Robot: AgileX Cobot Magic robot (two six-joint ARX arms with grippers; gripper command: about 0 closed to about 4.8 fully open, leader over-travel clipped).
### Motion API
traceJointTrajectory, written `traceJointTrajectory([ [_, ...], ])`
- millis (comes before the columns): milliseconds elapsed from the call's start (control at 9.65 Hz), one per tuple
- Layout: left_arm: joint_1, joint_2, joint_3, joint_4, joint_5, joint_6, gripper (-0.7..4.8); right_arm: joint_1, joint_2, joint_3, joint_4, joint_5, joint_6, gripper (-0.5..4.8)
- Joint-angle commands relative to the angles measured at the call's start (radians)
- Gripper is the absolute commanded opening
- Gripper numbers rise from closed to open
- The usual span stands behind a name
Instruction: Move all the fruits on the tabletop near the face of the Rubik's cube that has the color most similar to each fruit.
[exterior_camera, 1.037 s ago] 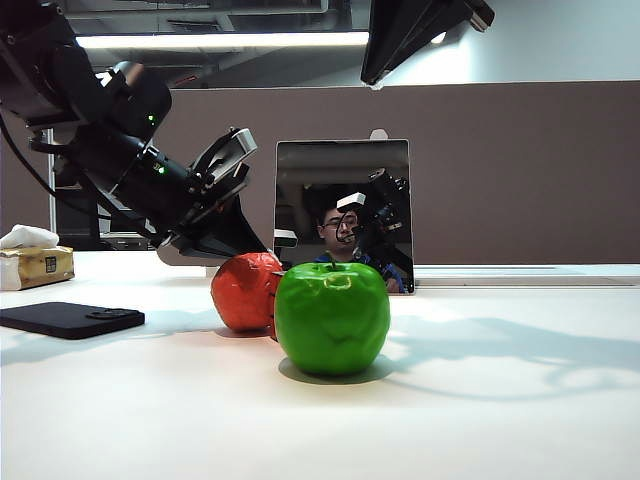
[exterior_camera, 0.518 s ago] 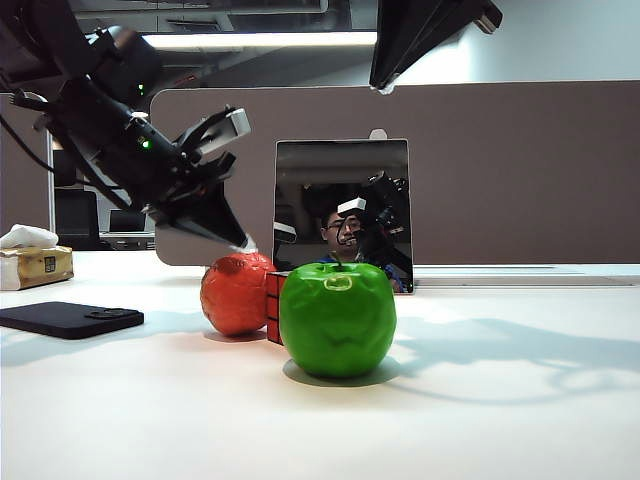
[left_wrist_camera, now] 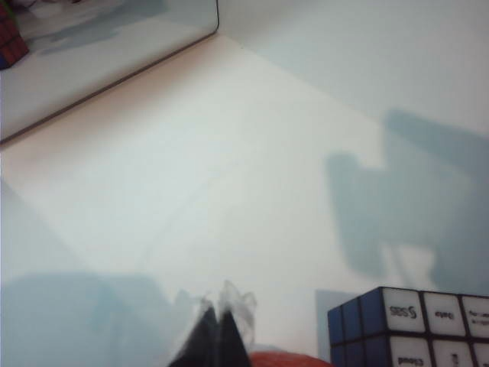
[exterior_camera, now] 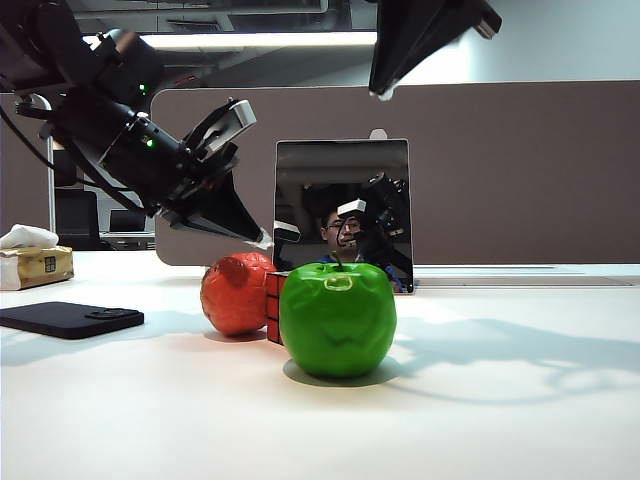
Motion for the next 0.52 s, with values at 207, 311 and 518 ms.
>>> traceJointTrajectory([
  [207,-0.001,0.001,0.002,-0.067,0.008,-0.008,-0.05,0.003,-0.006,-0.062,0.037,-0.007,0.005,-0.01],
  [311,-0.001,0.001,0.002,-0.126,0.008,-0.008,-0.05,0.003,-0.006,-0.109,0.073,-0.008,0.012,-0.01],
  [518,-0.001,0.0,0.002,-0.159,-0.003,-0.005,-0.05,0.003,-0.006,-0.119,0.08,-0.008,0.013,-0.01],
])
